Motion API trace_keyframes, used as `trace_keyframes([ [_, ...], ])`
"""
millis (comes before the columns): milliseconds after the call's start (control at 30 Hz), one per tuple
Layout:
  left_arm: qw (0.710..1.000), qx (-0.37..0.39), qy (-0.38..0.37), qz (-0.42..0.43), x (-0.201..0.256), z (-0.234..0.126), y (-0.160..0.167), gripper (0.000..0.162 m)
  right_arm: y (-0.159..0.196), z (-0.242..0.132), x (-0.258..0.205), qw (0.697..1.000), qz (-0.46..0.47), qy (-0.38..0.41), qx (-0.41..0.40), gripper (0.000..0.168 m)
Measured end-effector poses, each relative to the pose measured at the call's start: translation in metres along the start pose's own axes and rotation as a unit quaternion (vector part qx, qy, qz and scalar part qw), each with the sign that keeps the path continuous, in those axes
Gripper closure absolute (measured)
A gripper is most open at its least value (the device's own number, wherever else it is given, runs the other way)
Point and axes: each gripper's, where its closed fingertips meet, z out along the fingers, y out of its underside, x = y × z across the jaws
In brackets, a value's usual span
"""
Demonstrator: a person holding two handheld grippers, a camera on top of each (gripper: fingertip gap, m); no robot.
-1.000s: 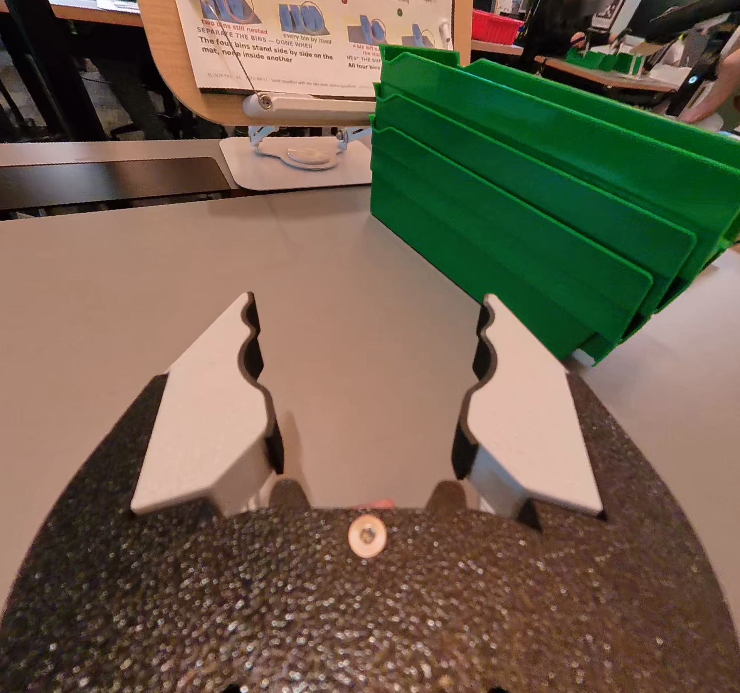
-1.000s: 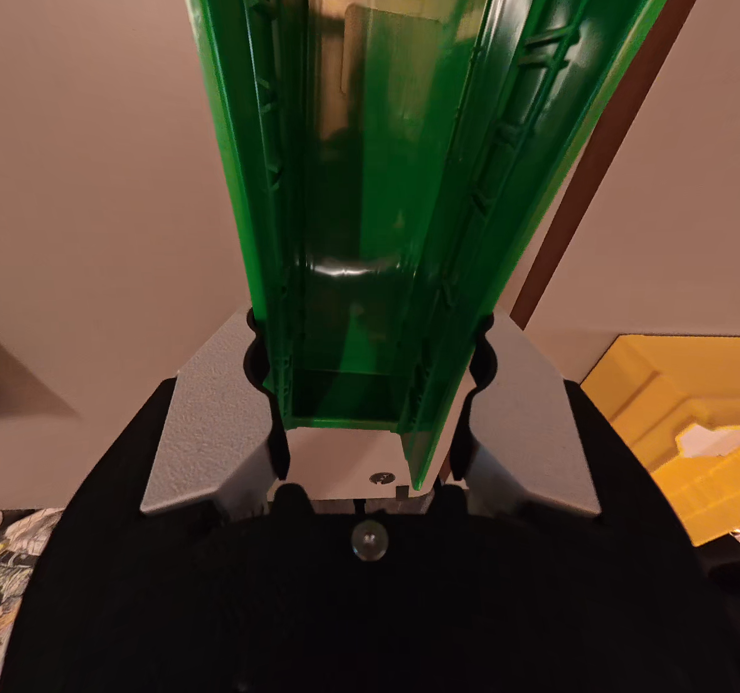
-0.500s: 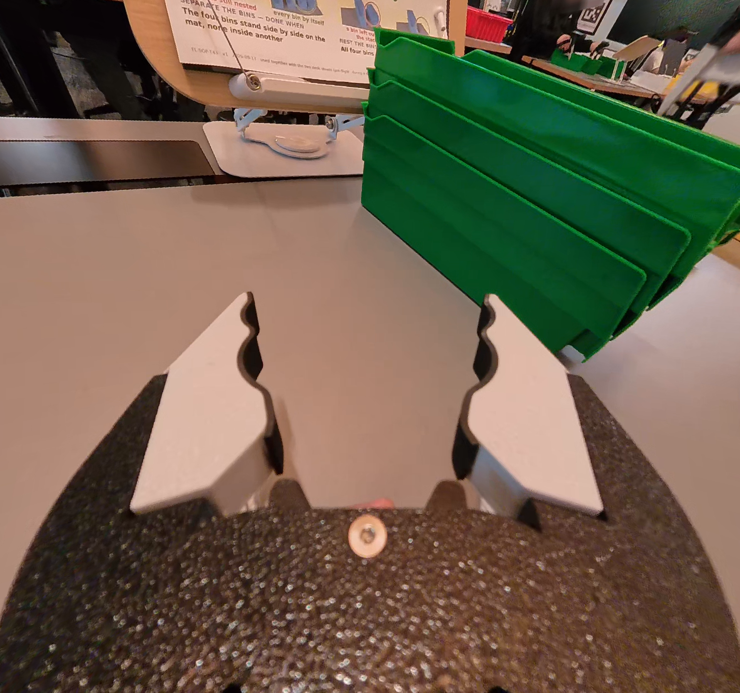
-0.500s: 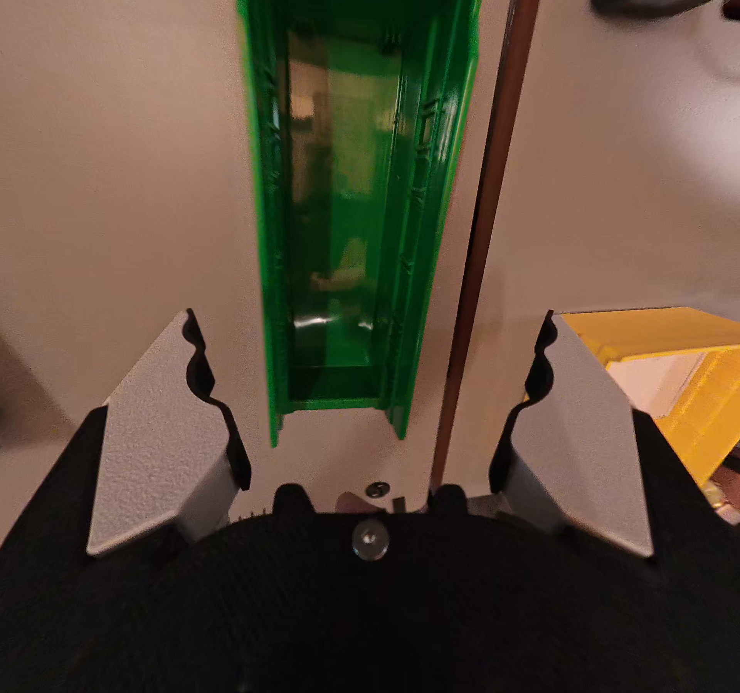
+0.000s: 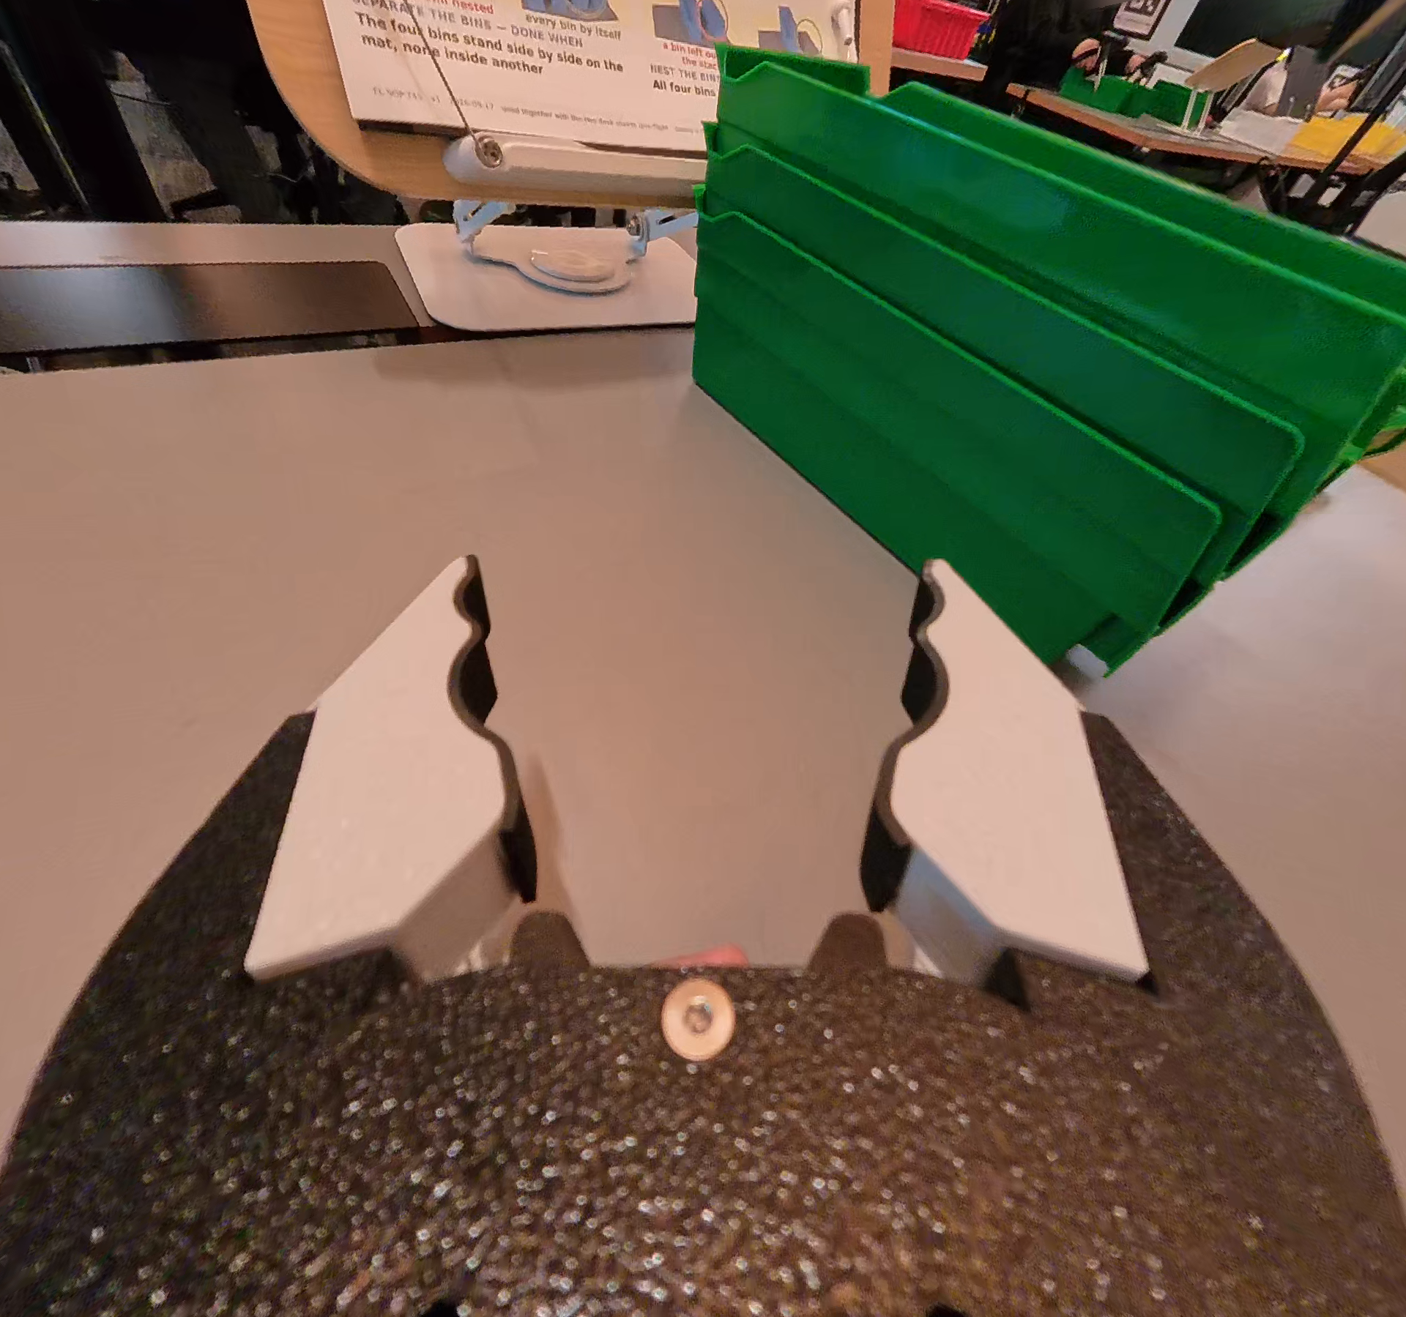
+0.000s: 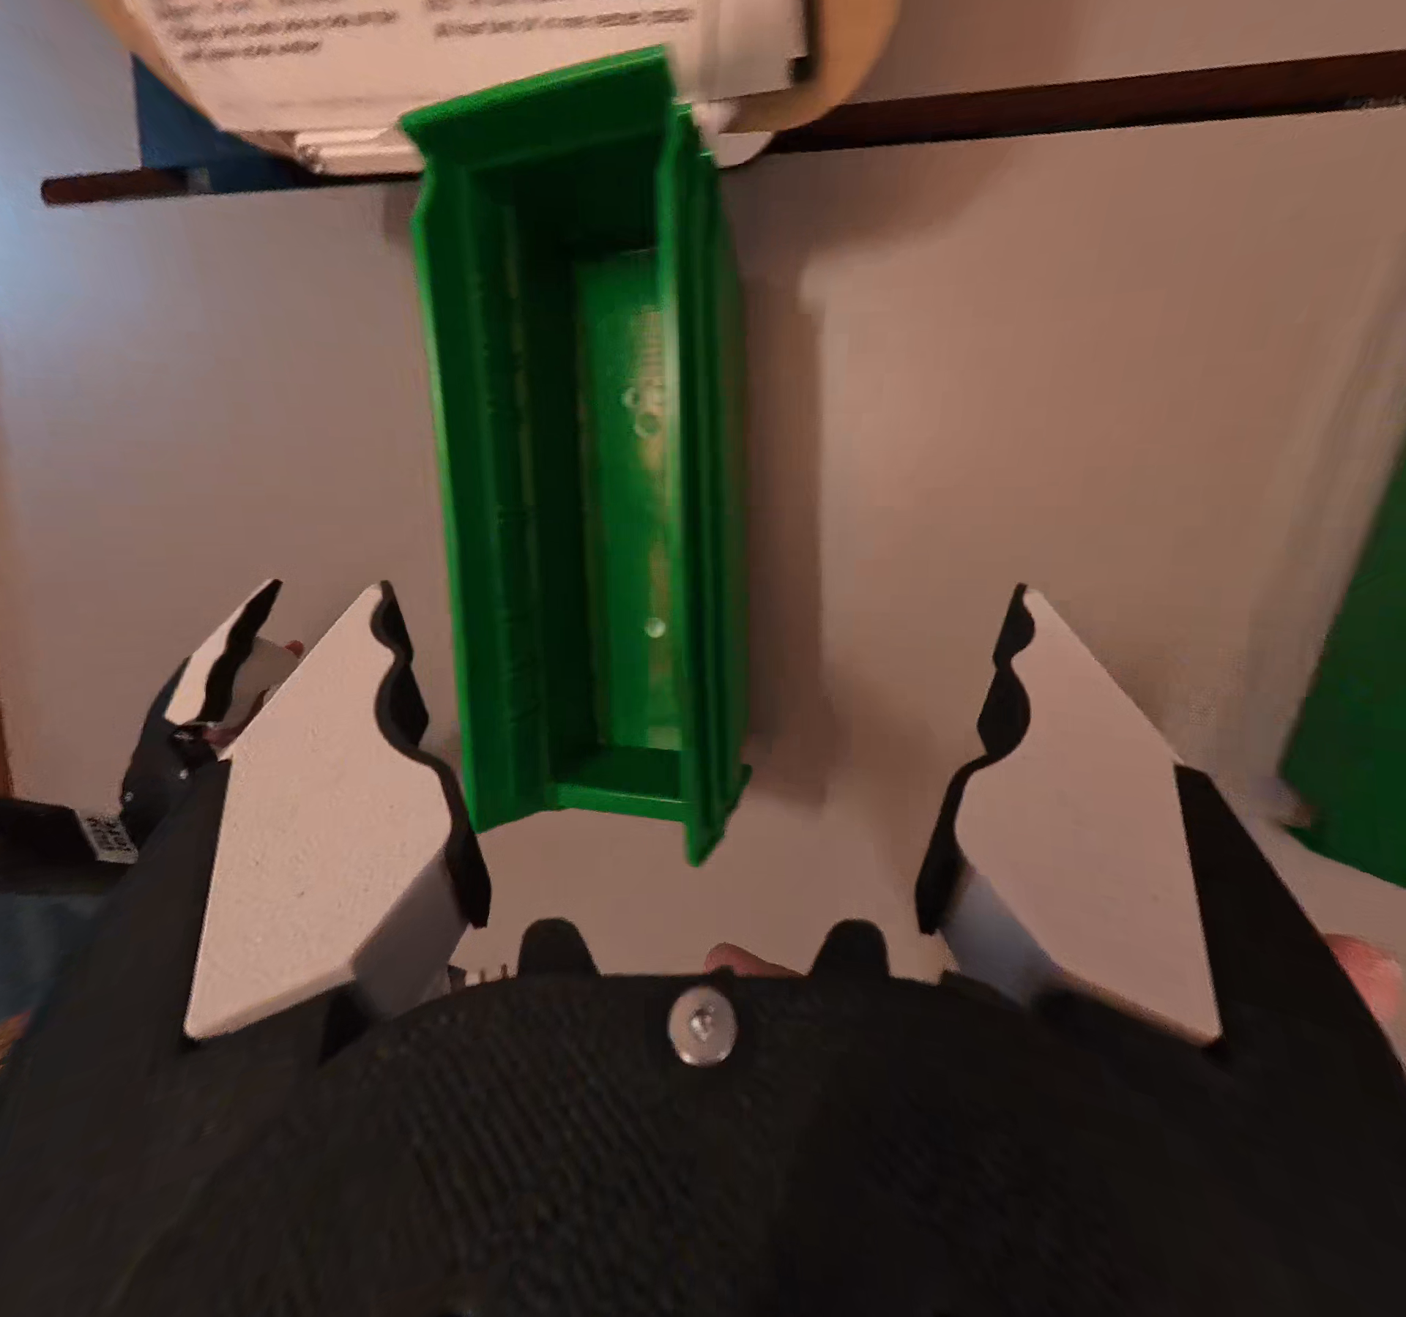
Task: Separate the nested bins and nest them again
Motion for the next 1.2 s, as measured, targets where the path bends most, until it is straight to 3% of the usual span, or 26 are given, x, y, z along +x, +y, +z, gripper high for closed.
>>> trace_keyframes([
  [267, 1.000, 0.014, 0.002, 0.007, 0.004, -0.009, -0.004, 0.053, 0.029, 0.053, -0.043, 0.993, -0.052, 0.104, -0.029, 0.021],
  [467, 1.000, 0.021, -0.004, -0.016, -0.012, -0.015, -0.004, 0.053, 0.037, 0.078, -0.035, 0.983, -0.068, 0.151, -0.074, 0.022],
  [567, 0.999, 0.026, -0.004, -0.030, -0.018, -0.016, -0.005, 0.053, 0.041, 0.086, -0.037, 0.985, -0.054, 0.133, -0.098, 0.033],
  [600, 0.999, 0.027, -0.005, -0.034, -0.019, -0.016, -0.005, 0.053, 0.043, 0.090, -0.046, 0.988, -0.040, 0.103, -0.105, 0.051],
  [733, 0.999, 0.024, -0.002, -0.036, -0.019, -0.016, -0.005, 0.053, 0.044, 0.092, -0.047, 0.987, -0.030, 0.105, -0.121, 0.052],
  [833, 0.999, 0.027, -0.001, -0.033, -0.018, -0.016, -0.006, 0.053, 0.045, 0.096, -0.050, 0.986, -0.035, 0.112, -0.121, 0.040],
  [933, 0.999, 0.024, 0.003, -0.034, -0.016, -0.015, -0.005, 0.054, 0.046, 0.094, -0.048, 0.981, -0.042, 0.137, -0.132, 0.063],
  [1200, 0.999, 0.017, 0.005, -0.033, -0.017, -0.015, -0.003, 0.054, 0.051, 0.096, -0.066, 0.979, -0.009, 0.126, -0.157, 0.067],
])
